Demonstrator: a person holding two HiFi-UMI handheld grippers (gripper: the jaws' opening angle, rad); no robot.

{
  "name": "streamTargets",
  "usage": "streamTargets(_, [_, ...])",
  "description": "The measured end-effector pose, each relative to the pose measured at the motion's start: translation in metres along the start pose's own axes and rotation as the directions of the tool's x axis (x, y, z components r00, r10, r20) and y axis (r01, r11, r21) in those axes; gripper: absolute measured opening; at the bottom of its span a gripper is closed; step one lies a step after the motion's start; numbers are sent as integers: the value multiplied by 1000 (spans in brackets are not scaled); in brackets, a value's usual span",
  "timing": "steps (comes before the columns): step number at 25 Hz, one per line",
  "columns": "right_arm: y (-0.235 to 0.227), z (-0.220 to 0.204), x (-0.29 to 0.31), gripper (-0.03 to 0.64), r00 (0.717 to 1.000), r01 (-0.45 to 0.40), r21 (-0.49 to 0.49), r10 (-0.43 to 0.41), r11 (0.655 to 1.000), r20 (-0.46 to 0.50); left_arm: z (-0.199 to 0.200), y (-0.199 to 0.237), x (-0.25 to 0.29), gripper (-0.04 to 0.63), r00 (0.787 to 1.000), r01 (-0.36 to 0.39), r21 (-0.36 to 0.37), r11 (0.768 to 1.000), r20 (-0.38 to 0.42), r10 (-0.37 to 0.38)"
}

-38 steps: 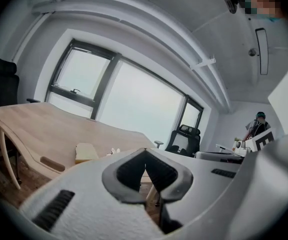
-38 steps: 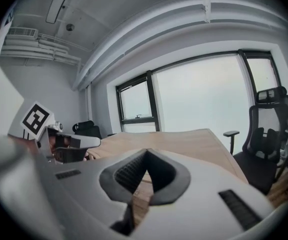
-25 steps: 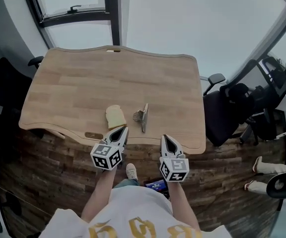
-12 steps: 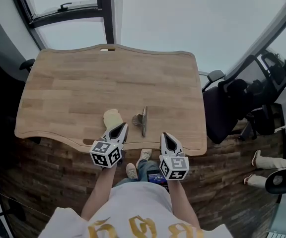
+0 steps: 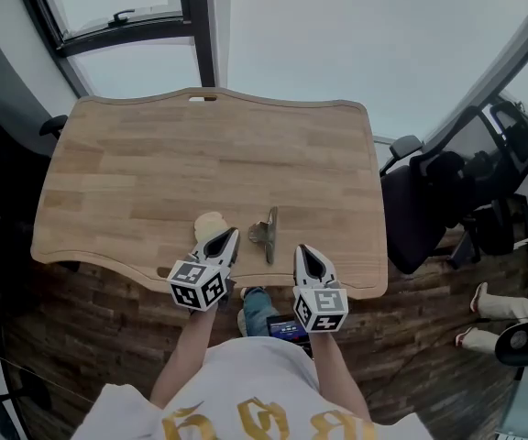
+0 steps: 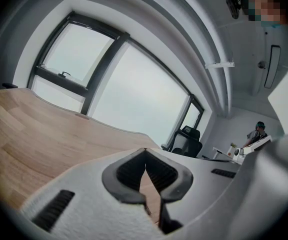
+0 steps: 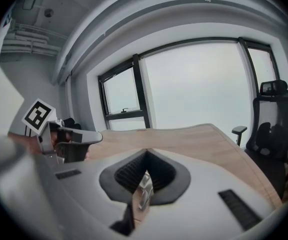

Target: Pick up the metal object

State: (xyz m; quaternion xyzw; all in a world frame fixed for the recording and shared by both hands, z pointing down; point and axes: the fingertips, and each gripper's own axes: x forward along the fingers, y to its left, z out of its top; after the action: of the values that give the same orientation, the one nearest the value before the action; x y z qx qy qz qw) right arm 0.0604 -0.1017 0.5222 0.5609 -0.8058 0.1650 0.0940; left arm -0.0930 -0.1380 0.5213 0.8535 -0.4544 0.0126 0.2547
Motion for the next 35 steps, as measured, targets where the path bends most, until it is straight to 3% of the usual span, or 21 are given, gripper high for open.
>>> streamTargets(18, [-22,-17,28,11,999,10,26,-9,1000,-53,-19,18,35,20,998,-3,-31,1000,-64,1])
streamTargets(35, [-43,-58,59,12,986,15,49,-7,999,-168,-62,40,70,20,983,-32,-58,998,-185,20])
